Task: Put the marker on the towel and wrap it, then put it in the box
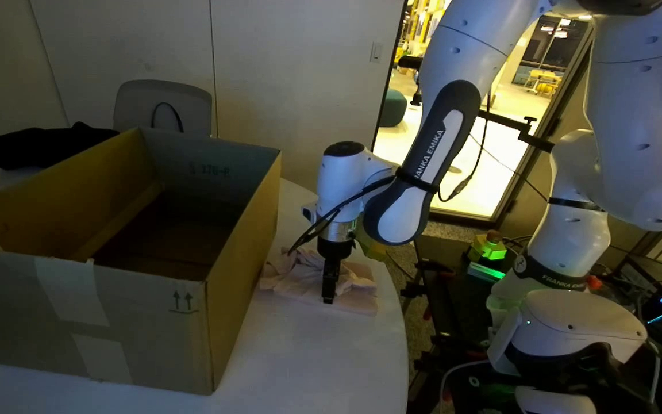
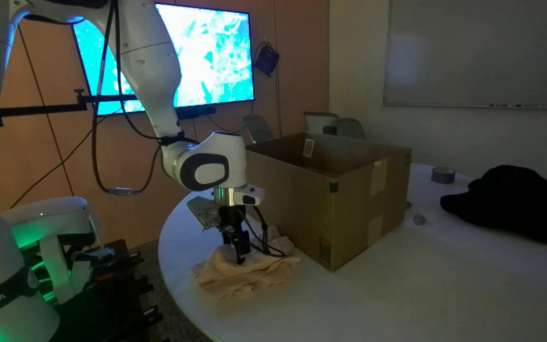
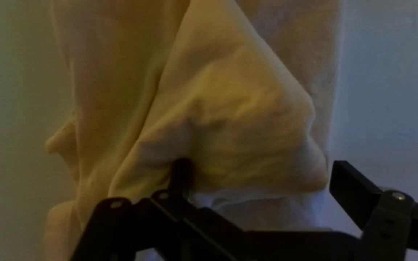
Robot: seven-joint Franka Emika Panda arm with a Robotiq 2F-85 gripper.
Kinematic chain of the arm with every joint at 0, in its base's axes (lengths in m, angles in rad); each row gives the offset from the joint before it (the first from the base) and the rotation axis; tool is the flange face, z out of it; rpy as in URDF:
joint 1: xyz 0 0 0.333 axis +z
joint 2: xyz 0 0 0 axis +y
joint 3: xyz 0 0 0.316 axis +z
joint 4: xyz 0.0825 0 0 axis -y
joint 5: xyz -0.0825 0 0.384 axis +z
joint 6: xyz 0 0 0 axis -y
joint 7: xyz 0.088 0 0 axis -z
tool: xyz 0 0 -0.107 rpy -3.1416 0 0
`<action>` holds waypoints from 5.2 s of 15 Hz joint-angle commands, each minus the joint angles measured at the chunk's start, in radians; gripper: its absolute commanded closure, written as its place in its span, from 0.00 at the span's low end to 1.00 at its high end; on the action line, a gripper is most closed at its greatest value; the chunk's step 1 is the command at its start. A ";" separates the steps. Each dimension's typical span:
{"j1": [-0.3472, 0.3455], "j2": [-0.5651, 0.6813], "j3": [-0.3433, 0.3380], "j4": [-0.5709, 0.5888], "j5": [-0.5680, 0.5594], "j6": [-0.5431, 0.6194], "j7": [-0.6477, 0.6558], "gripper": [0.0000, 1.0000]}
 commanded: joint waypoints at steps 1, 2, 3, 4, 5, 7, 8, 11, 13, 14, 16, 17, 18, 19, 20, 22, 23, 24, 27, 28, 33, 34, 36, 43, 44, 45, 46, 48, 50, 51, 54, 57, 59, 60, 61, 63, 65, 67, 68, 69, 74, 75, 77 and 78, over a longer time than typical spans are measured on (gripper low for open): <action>0.017 0.090 -0.004 0.066 0.000 0.006 0.011 0.00; 0.021 0.105 -0.005 0.077 0.001 0.013 0.015 0.00; 0.019 0.114 0.000 0.087 0.007 0.014 0.013 0.00; 0.023 0.123 -0.004 0.095 0.004 0.021 0.015 0.00; 0.037 0.134 -0.017 0.106 -0.001 0.021 0.031 0.00; 0.045 0.142 -0.031 0.117 -0.005 0.009 0.042 0.24; 0.052 0.148 -0.041 0.122 -0.008 0.012 0.050 0.27; 0.046 0.139 -0.043 0.125 -0.006 0.005 0.045 0.50; 0.043 0.120 -0.048 0.119 -0.006 -0.003 0.044 0.66; 0.044 0.111 -0.054 0.115 -0.008 -0.010 0.046 0.72; 0.028 0.086 -0.051 0.102 -0.002 -0.019 0.032 0.88; 0.024 0.072 -0.053 0.093 -0.001 -0.024 0.029 0.94; 0.018 0.054 -0.056 0.080 -0.002 -0.023 0.025 1.00; 0.013 0.039 -0.058 0.072 -0.003 -0.025 0.021 1.00; 0.007 0.020 -0.059 0.060 -0.002 -0.028 0.019 1.00; -0.009 -0.027 -0.059 0.033 -0.002 -0.046 0.008 1.00; -0.012 -0.054 -0.062 0.020 -0.007 -0.062 0.006 1.00; -0.009 -0.086 -0.071 0.003 -0.017 -0.072 0.009 1.00; -0.006 -0.198 -0.094 -0.041 -0.060 -0.124 0.006 1.00; -0.003 -0.230 -0.101 -0.048 -0.082 -0.144 0.015 1.00; -0.035 -0.427 -0.076 -0.026 -0.148 -0.352 -0.013 1.00; -0.037 -0.455 -0.069 -0.012 -0.164 -0.370 -0.004 1.00; -0.042 -0.499 -0.053 0.019 -0.193 -0.402 0.024 1.00; -0.048 -0.564 0.024 0.146 -0.197 -0.416 0.081 1.00; -0.047 -0.544 0.036 0.180 -0.199 -0.402 0.101 1.00; -0.046 -0.528 0.044 0.215 -0.196 -0.402 0.113 1.00; -0.044 -0.498 0.055 0.254 -0.204 -0.398 0.135 0.99; -0.039 -0.436 0.073 0.334 -0.215 -0.390 0.171 1.00; -0.033 -0.366 0.083 0.412 -0.242 -0.363 0.238 0.99; -0.027 -0.335 0.082 0.448 -0.237 -0.356 0.247 0.99; 0.001 -0.220 0.064 0.563 -0.268 -0.290 0.414 0.99; 0.046 -0.132 0.022 0.653 -0.321 -0.280 0.513 0.74; 0.078 -0.099 -0.006 0.694 -0.340 -0.296 0.552 0.60; 0.094 -0.084 -0.017 0.708 -0.345 -0.301 0.567 0.53; 0.100 -0.077 -0.024 0.722 -0.337 -0.309 0.565 0.43; 0.118 -0.073 -0.042 0.733 -0.342 -0.316 0.567 0.28; 0.117 -0.086 -0.047 0.720 -0.327 -0.340 0.536 0.15; 0.093 -0.129 -0.043 0.666 -0.295 -0.358 0.488 0.01; 0.073 -0.168 -0.033 0.625 -0.259 -0.392 0.439 0.00; 0.058 -0.200 -0.028 0.589 -0.235 -0.417 0.398 0.00; -0.007 -0.439 -0.033 0.326 -0.206 -0.525 0.260 0.00; -0.020 -0.491 -0.030 0.275 -0.199 -0.537 0.230 0.01; -0.041 -0.599 -0.028 0.179 -0.189 -0.552 0.184 0.00; -0.048 -0.656 -0.024 0.127 -0.194 -0.553 0.178 0.00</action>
